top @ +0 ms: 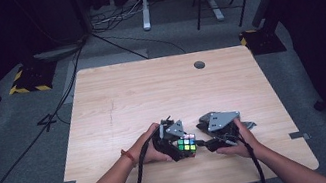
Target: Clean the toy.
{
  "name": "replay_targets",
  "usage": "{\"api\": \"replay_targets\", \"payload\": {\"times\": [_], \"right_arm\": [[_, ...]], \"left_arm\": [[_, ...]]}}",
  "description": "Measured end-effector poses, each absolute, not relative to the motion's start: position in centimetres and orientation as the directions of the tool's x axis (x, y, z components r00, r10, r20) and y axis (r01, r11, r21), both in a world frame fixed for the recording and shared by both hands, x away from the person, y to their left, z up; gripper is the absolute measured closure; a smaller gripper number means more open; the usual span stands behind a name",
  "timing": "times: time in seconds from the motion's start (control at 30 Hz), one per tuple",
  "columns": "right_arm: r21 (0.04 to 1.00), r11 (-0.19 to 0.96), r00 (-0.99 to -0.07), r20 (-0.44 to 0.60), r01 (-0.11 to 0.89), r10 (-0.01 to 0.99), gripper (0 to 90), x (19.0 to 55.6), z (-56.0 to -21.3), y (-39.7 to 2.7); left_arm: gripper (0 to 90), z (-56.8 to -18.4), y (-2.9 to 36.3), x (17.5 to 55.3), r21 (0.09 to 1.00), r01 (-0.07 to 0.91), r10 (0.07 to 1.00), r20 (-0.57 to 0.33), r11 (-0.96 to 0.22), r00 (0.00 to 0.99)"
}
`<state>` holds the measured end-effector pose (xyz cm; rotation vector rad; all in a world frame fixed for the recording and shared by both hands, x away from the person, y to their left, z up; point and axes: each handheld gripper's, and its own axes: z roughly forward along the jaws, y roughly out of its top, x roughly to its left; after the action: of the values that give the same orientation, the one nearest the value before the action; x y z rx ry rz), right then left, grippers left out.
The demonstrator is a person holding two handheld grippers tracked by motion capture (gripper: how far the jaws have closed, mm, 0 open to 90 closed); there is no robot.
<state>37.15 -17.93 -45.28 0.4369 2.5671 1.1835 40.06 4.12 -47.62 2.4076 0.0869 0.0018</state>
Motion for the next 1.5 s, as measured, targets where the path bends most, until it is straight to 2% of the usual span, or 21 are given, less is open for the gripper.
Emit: {"api": "replay_targets", "payload": {"times": [0.2,0.37,0.4,0.47,0.53,0.7,0.87,0.97,1.07,1.13,1.3,1.5], "right_arm": [[0.755,0.633,-0.913,-0.122,0.169,0.39,42.8,37.5,-45.4,-18.0],[0.706,0.679,-0.924,-0.094,0.2,0.37,41.8,38.2,-46.7,-18.2],[0.692,0.698,-0.927,-0.116,0.183,0.357,41.9,38.2,-46.9,-18.0],[0.7,0.693,-0.931,-0.116,0.171,0.346,42.3,38.4,-47.1,-18.1],[0.735,0.65,-0.929,-0.073,0.196,0.363,42.7,38.5,-47.1,-18.4],[0.746,0.643,-0.922,-0.104,0.175,0.372,43.4,38.3,-46.7,-18.5],[0.774,0.61,-0.923,-0.093,0.169,0.374,44.6,38.2,-46.1,-18.6],[0.801,0.58,-0.932,-0.082,0.149,0.354,46.1,37.9,-45.3,-18.0],[0.781,0.615,-0.934,-0.129,0.112,0.333,45.5,37.6,-44.8,-17.0],[0.782,0.614,-0.943,-0.118,0.105,0.311,46.1,37.6,-44.8,-16.6],[0.795,0.585,-0.933,-0.072,0.159,0.352,46.0,38.2,-44.8,-18.0],[0.732,0.661,-0.929,-0.107,0.168,0.355,44.9,38.3,-45.5,-18.7]], "left_arm": [[33.1,-47.5,4.7,40.0,0.656,0.06,0.064,-0.018,-0.752,0.998],[33.1,-47.5,4.6,40.0,0.654,0.057,0.061,-0.016,-0.754,0.998],[32.8,-47.5,4.4,40.0,0.649,0.056,0.062,-0.014,-0.759,0.998],[31.1,-47.5,4.3,40.0,0.643,0.057,0.065,-0.011,-0.764,0.998],[31.1,-47.6,4.3,40.0,0.646,0.056,0.062,-0.013,-0.761,0.998],[32.2,-47.5,4.1,39.9,0.647,0.051,0.066,-0.001,-0.761,0.998],[31.9,-47.5,4.4,39.9,0.661,0.07,0.074,-0.021,-0.747,0.997],[32.3,-47.6,4.1,39.6,0.657,0.049,0.06,-0.005,-0.752,0.998],[33.7,-47.5,3.9,39.2,0.657,0.033,0.053,0.011,-0.753,0.999],[33.8,-47.4,3.9,39.2,0.655,0.027,0.045,0.011,-0.755,0.999],[33.8,-47.3,4.6,39.4,0.685,0.045,0.071,0.01,-0.727,0.997],[33.8,-47.1,4.8,39.4,0.722,0.062,0.087,-0.002,-0.689,0.996]]}}
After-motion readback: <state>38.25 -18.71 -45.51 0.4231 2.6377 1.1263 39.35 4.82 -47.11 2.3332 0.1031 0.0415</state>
